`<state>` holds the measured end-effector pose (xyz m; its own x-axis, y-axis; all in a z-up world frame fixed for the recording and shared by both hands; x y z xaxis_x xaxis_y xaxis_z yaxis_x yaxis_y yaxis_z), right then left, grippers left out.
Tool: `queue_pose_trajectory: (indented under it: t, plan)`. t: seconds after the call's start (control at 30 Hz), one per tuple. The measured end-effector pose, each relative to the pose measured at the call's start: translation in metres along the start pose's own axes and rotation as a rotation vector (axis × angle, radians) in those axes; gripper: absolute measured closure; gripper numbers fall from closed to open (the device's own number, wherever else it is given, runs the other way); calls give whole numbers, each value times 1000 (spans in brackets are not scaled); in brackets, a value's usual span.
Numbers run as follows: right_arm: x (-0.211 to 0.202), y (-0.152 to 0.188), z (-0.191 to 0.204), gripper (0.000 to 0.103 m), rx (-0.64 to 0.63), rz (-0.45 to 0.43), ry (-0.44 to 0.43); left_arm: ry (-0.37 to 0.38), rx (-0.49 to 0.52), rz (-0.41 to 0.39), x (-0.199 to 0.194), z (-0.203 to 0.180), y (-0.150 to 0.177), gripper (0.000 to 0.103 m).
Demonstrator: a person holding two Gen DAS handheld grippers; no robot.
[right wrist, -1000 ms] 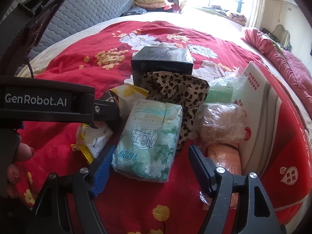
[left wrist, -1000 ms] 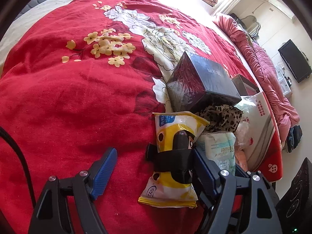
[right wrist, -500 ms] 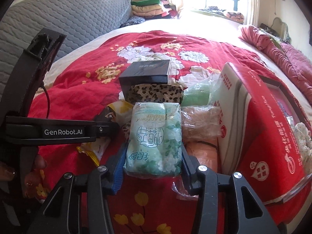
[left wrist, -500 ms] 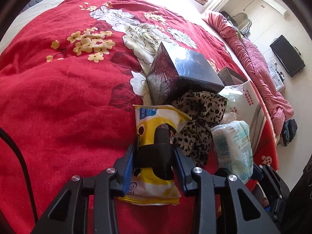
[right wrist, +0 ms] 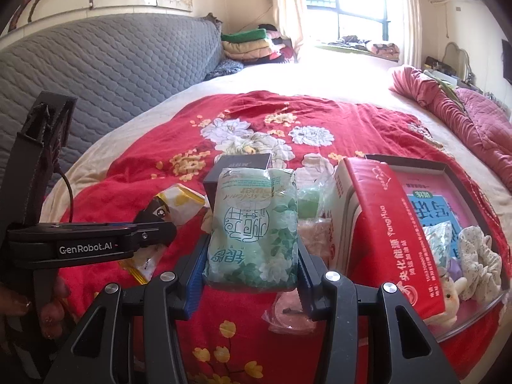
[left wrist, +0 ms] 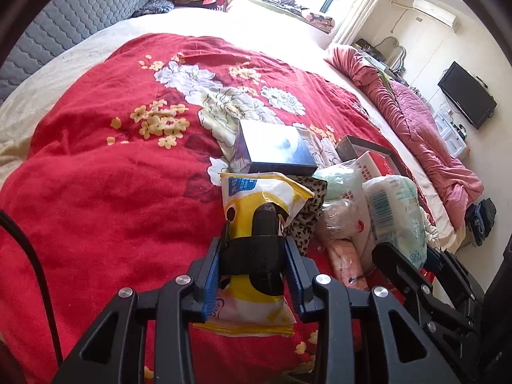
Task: Organize soft objects
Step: 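Carry the snack bag in the left tool while the right tool carries the tissue pack over the pink tray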
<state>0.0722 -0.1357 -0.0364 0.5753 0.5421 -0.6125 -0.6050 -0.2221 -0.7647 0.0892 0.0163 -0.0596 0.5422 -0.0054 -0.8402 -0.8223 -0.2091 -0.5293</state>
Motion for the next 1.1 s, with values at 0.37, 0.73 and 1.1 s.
queue_pose_trajectory:
  t: [0.37,0.73,1.1]
  plan:
    - [-61,-27,-18,53,-2,-141,3,7,63,-65,-50,-53,-12,66]
    - [-118,-38,-57,53,29,-215,85,36,174,-94,-72,-133,-24,66]
    - [-169,-28,-131,53,146,-281,213,89,275,-117,-80,-213,-29,66]
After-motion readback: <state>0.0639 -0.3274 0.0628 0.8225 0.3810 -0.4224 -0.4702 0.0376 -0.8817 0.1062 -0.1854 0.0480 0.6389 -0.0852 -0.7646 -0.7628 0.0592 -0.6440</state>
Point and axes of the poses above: each gripper's, at about its wrist camera, not at the fingertips, and x roughly the way its jaws point, z to its left, y to its underside, the point moved 4 cm from there along x, roughly the way its jaws point, and after that the axes turned 15 degrees about -y, right-handed, at the moved point
